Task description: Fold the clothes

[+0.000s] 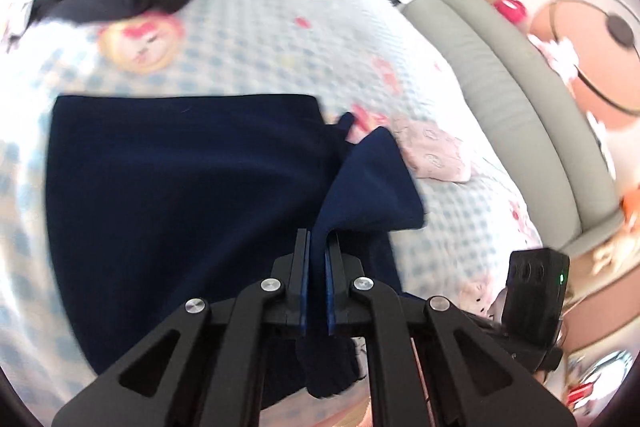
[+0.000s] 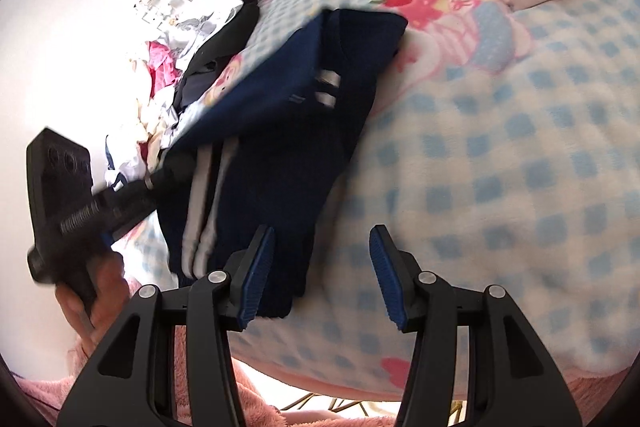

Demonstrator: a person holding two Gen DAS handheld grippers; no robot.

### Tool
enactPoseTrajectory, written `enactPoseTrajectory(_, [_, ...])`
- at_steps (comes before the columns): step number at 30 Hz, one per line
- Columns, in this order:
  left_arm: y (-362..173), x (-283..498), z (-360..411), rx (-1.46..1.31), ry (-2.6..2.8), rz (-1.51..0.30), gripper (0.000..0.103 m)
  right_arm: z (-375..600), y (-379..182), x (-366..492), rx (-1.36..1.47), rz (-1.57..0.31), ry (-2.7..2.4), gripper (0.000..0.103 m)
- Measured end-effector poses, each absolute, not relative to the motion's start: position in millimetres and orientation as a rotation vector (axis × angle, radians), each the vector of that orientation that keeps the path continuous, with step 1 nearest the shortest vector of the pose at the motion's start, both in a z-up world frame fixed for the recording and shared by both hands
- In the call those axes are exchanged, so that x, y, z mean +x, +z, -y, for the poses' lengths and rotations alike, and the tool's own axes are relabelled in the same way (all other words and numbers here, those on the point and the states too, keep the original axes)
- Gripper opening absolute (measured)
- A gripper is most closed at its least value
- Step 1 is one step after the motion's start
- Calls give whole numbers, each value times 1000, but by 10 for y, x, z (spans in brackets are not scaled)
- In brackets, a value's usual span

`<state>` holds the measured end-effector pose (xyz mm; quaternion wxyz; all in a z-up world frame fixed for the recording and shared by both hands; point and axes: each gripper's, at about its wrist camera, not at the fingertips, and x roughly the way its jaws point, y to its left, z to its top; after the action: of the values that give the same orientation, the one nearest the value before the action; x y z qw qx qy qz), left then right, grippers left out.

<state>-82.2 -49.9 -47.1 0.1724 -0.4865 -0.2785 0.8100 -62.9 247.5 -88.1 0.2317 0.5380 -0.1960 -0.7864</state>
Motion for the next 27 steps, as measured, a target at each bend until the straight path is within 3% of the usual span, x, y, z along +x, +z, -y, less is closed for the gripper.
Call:
enactPoseTrajectory(1, [-530, -813, 564, -1414, 2281, 820, 12, -2432, -894, -627, 1481, 532, -2152, 52])
enactPoseTrajectory(3, [-611, -697, 558, -1428, 2246, 839, 37, -2339, -919, -630, 1488, 509, -2136, 52])
enactPoseTrajectory(4, [-651, -639, 555, -1435, 2228, 849, 55, -2283, -937, -628, 1490, 488, -2130, 52])
enactPoseTrajectory(5, [-691, -581, 552, -1442, 2210, 858, 57, -2243, -957, -623, 1493, 476, -2124, 52])
enactPoseTrajectory(8, [-870, -540, 433, -1527, 2172, 799, 52, -2219, -960, -603, 1493, 468, -2127, 52])
enactPoseTrajectory(9, [-874, -559, 406, -1526, 2176, 785, 48, -2226, -952, -595, 1491, 469, -2131, 52])
enactPoseTrajectory(10, [-877, -579, 380, -1526, 2179, 772, 35, -2233, -944, -588, 1490, 471, -2136, 52])
enactPoseTrajectory(14, [-789, -640, 280, -1477, 2191, 721, 16, -2260, -912, -557, 1485, 477, -2155, 52])
enactPoseTrajectory(19, [-546, -616, 300, -1391, 2277, 685, 10, -2294, -872, -519, 1478, 485, -2178, 52])
enactPoseTrajectory(27, [-404, -379, 816, -1356, 2359, 798, 9, -2216, -658, -505, 1424, 422, -2224, 52])
